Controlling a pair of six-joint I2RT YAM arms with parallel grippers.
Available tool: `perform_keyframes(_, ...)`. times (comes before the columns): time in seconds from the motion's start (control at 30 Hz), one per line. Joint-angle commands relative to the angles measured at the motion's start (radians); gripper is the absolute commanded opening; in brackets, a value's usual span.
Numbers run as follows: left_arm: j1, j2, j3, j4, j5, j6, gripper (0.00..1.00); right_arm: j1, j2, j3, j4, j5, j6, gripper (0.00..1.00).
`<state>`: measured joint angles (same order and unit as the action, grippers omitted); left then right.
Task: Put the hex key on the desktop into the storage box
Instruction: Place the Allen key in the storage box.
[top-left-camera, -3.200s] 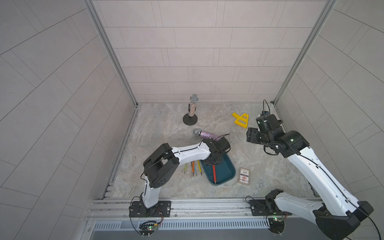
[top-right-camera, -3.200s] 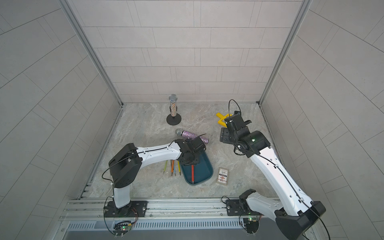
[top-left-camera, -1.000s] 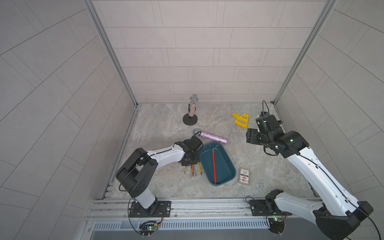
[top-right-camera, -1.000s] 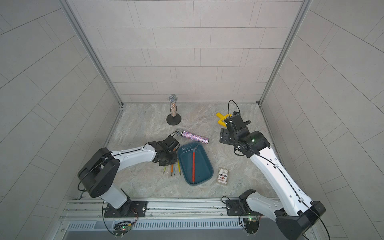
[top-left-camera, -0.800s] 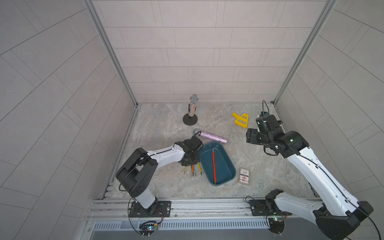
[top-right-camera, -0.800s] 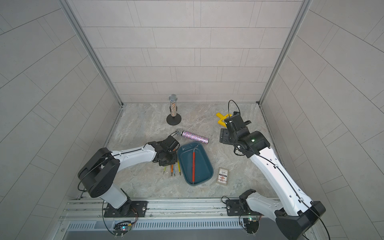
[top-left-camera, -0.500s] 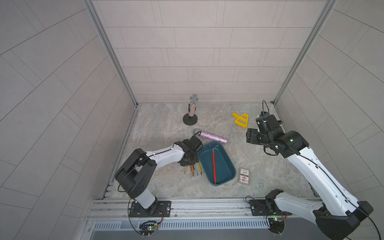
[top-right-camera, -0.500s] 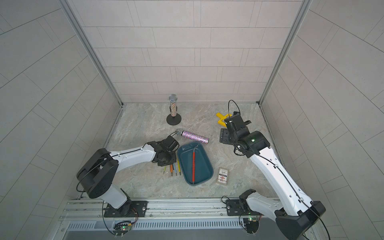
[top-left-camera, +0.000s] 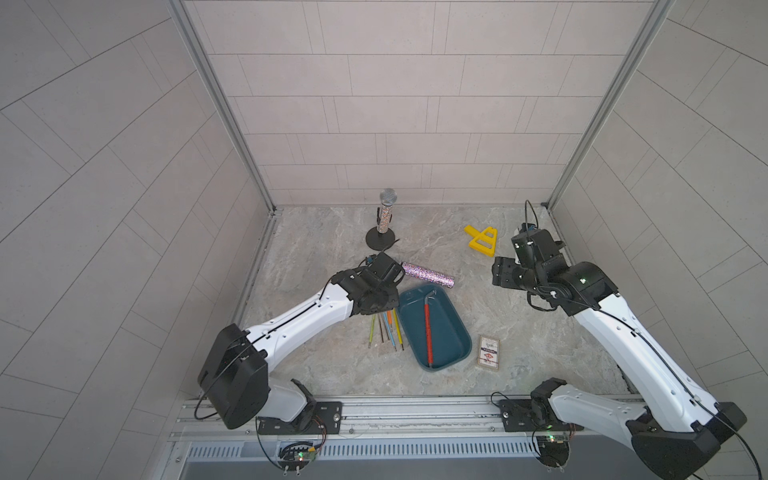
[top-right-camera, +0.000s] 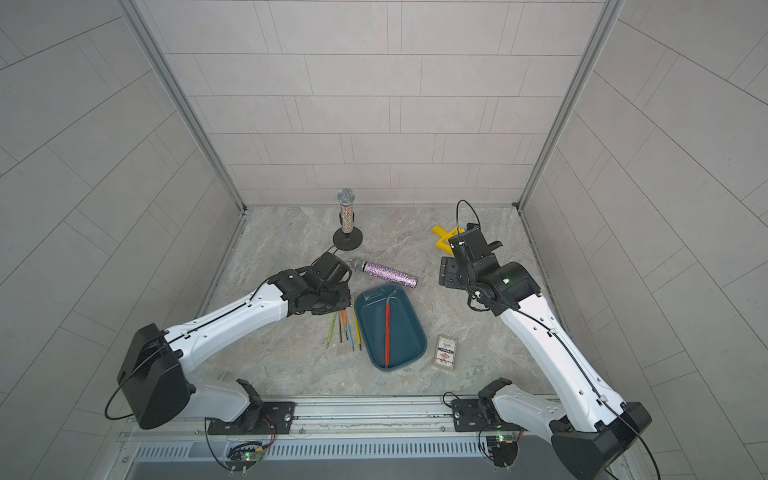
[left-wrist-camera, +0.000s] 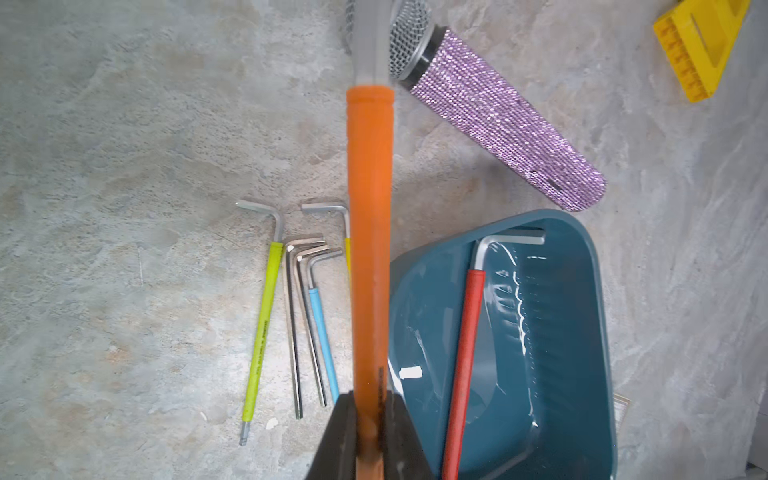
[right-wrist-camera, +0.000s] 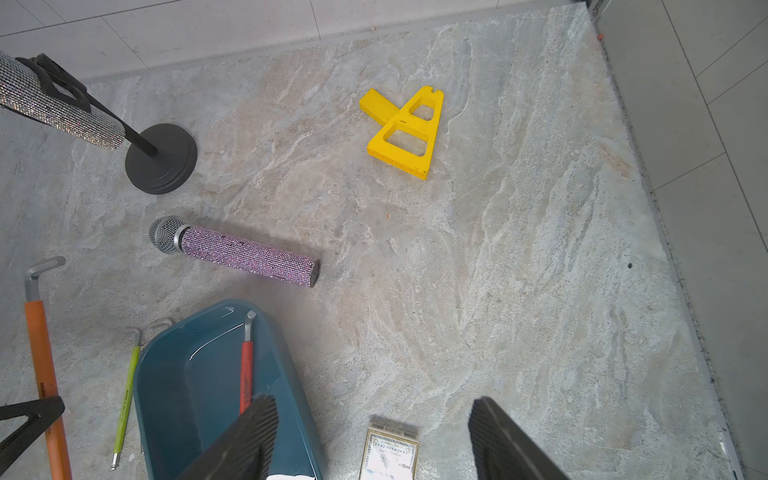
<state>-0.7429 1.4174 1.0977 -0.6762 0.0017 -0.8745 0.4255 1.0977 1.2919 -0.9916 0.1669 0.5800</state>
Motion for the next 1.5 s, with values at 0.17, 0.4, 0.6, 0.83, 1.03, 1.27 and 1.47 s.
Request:
perform_keyframes(0.17, -0.114, 0.057, 0.122, -0.015, 0.009, -0.023, 0.00, 0.006, -0.019, 0.010, -0.002, 0.011, 0.003, 0.78)
perform_keyframes(0.4, -0.189, 0.134, 0.137, 0.043, 0.036, -0.067, 0.00, 0.006, -0.027, 0.013, -0.006, 0.013, 0.001, 0.78)
perform_keyframes(0.6, -0.221, 0.186, 0.135, 0.095, 0.057, -0.096, 0.00, 0.005, -0.030, 0.015, -0.009, 0.011, 0.001, 0.78)
perform_keyframes(0.83, -0.230, 0.267, 0.111, 0.181, 0.100, -0.134, 0.00, 0.006, -0.032, 0.021, -0.012, 0.013, -0.003, 0.78)
perform_keyframes(1.03, -0.233, 0.318, 0.099, 0.199, 0.109, -0.146, 0.00, 0.006, -0.029, 0.019, -0.013, 0.013, -0.005, 0.78)
perform_keyframes(1.27, -0.234, 0.334, 0.053, 0.227, 0.111, -0.146, 0.00, 0.005, -0.027, 0.017, -0.011, 0.013, -0.005, 0.78)
perform_keyframes(1.47, -0.237, 0.327, 0.024, 0.237, 0.111, -0.144, 0.00, 0.006, -0.025, 0.017, -0.009, 0.011, -0.005, 0.78)
